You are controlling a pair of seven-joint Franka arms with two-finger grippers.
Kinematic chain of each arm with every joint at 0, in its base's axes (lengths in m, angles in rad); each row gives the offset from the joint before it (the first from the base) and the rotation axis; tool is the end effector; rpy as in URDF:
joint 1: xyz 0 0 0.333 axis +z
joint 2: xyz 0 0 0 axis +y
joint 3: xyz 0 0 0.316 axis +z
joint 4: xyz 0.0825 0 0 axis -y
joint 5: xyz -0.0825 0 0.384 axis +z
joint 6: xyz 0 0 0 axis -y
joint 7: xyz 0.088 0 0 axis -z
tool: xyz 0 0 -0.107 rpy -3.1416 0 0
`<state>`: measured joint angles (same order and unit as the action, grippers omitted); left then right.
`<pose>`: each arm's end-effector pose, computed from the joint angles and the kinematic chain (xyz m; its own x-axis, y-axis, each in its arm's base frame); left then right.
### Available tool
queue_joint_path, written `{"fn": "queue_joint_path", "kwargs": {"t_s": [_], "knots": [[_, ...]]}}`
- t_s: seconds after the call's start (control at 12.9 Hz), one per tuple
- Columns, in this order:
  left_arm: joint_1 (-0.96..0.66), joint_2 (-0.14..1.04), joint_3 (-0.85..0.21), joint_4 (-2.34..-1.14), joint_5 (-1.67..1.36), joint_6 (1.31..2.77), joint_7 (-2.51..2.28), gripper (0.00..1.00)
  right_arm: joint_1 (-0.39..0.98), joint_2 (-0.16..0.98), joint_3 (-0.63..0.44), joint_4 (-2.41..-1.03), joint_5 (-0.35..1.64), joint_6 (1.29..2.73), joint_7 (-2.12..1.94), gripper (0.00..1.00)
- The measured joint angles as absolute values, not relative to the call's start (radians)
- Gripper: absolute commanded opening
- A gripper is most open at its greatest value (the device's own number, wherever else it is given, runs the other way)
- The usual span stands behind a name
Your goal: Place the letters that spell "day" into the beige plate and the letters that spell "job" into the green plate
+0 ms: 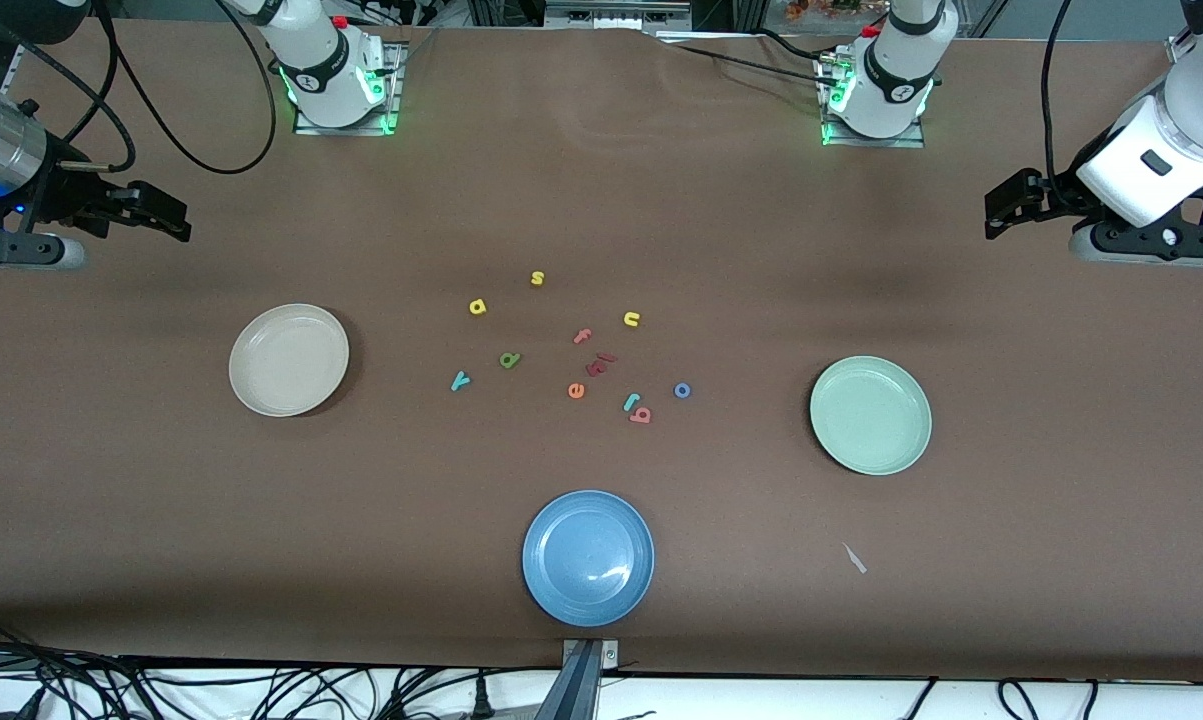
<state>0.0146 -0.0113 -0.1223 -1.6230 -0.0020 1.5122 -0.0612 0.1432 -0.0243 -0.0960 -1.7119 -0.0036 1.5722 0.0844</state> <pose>0.5397 -0.0589 0.6014 0.9940 -0.0459 -0.0993 -0.0467 -0.9989 -0.0055 0.5404 0.0246 0.5716 0.9927 -0.0372 -0.1147 -0.0362 -0.9993 0.0110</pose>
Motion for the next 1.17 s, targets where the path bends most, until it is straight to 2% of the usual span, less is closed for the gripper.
{"fn": "queue_joint_path", "kwargs": {"t_s": [1.17], "knots": [[0.013,-0.011,-0.135,-1.623,-0.002,1.512,-0.061,1.0,0.143,-0.024,-0.097,-1.712,-0.004,1.572,0.084,1.0]]}}
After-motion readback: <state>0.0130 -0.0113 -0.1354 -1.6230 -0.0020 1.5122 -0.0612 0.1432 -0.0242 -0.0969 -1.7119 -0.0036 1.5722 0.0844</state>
